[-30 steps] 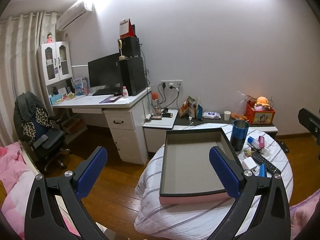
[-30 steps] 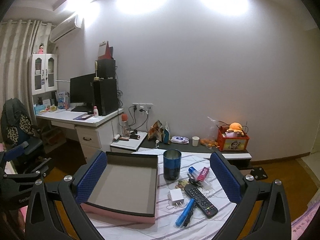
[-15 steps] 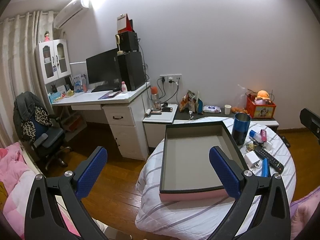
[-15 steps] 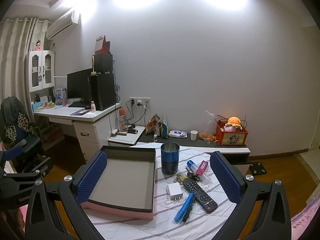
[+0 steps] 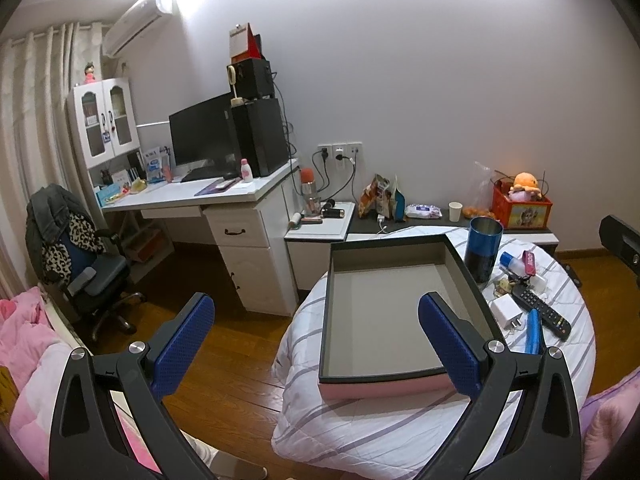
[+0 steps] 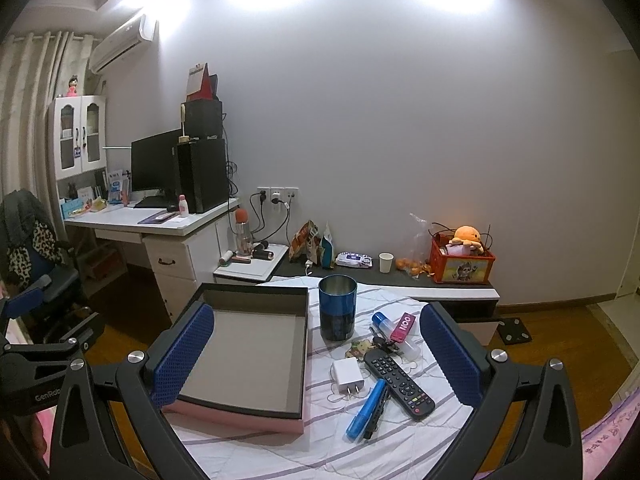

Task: Organize rigid objects
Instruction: 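Move the left tool toward the rim of the pink-sided grey tray, then close the left tool on the tray's side wall, then grasp the blue tumbler with the right tool while the left tool holds the tray wall, then lift the blue tumbler with the right tool, lower it into the tray, release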

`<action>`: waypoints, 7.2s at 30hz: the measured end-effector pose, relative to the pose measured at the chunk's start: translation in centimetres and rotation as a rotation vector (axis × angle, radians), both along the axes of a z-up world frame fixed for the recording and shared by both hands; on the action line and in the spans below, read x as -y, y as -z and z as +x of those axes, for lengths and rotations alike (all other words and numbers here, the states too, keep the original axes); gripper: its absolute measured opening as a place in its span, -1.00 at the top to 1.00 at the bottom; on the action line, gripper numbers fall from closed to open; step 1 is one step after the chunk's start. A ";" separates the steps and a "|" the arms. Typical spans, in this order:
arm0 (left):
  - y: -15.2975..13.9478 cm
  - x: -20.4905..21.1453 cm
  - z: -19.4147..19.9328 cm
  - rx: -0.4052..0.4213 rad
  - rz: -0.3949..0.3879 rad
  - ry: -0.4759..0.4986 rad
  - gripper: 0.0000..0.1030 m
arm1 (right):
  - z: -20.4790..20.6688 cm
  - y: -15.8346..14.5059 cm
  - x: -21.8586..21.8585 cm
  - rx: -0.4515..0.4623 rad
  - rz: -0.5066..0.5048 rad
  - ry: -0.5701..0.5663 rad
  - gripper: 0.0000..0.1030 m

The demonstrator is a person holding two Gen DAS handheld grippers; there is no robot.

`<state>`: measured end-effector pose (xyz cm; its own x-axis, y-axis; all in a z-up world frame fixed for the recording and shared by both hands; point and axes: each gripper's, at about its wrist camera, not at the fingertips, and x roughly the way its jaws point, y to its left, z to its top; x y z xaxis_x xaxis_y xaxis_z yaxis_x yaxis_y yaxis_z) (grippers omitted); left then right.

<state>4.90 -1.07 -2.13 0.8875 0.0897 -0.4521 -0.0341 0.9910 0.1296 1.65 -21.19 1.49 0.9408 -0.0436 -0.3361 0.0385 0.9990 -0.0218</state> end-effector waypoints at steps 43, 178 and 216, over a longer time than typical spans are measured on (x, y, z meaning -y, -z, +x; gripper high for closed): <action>7.2 -2.1 8.0 -0.242 -0.007 -0.055 -1.00 | 4.7 6.7 5.4 -0.197 0.048 0.108 -1.00; 16.7 -3.3 14.9 -0.479 -0.113 0.073 0.85 | 15.7 12.5 -10.2 -0.356 0.022 -0.631 -0.44; 17.0 -3.2 15.1 -0.489 -0.080 0.038 0.87 | 8.1 9.2 8.0 -0.208 0.148 0.095 -0.61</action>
<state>20.02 2.14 -19.12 0.5715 0.0096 -0.8206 0.0478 0.9978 0.0450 9.72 -29.22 -7.66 0.8448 -0.0645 -0.5311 0.1424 0.9840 0.1070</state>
